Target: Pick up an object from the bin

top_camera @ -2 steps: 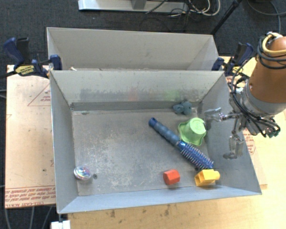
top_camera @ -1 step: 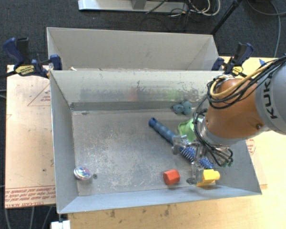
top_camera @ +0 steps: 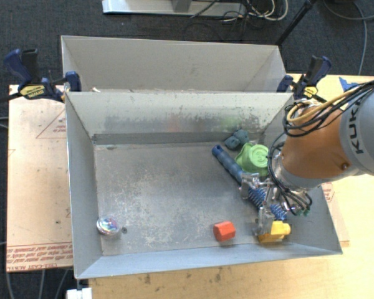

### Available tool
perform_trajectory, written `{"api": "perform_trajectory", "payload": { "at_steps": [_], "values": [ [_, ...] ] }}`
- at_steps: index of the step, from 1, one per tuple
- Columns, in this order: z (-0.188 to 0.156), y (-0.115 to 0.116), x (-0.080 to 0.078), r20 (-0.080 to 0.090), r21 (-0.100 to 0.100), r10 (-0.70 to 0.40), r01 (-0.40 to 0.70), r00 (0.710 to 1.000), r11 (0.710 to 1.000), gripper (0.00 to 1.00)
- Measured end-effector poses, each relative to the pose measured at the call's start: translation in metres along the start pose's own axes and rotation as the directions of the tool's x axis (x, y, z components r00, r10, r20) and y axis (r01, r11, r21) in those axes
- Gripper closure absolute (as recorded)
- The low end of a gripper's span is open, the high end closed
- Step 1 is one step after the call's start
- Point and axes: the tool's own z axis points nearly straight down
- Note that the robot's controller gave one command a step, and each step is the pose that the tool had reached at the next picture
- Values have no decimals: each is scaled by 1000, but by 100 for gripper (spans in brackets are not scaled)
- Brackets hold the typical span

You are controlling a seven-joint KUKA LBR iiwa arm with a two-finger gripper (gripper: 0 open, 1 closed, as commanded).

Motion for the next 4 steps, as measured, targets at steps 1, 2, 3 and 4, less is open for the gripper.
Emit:
{"api": "perform_trajectory", "payload": {
  "at_steps": [1, 2, 3, 4],
  "values": [
    [-46, -59, -19, 5, 5, -142, 142, 990, 990, 0],
    [-2, -62, -3, 11, 11, -264, 264, 964, 964, 0],
    [6, 6, 31, 17, 12, -466, 466, 884, 885, 0],
    [-50, 103, -6, 9, 1, -404, 404, 915, 915, 0]
  ]
}}
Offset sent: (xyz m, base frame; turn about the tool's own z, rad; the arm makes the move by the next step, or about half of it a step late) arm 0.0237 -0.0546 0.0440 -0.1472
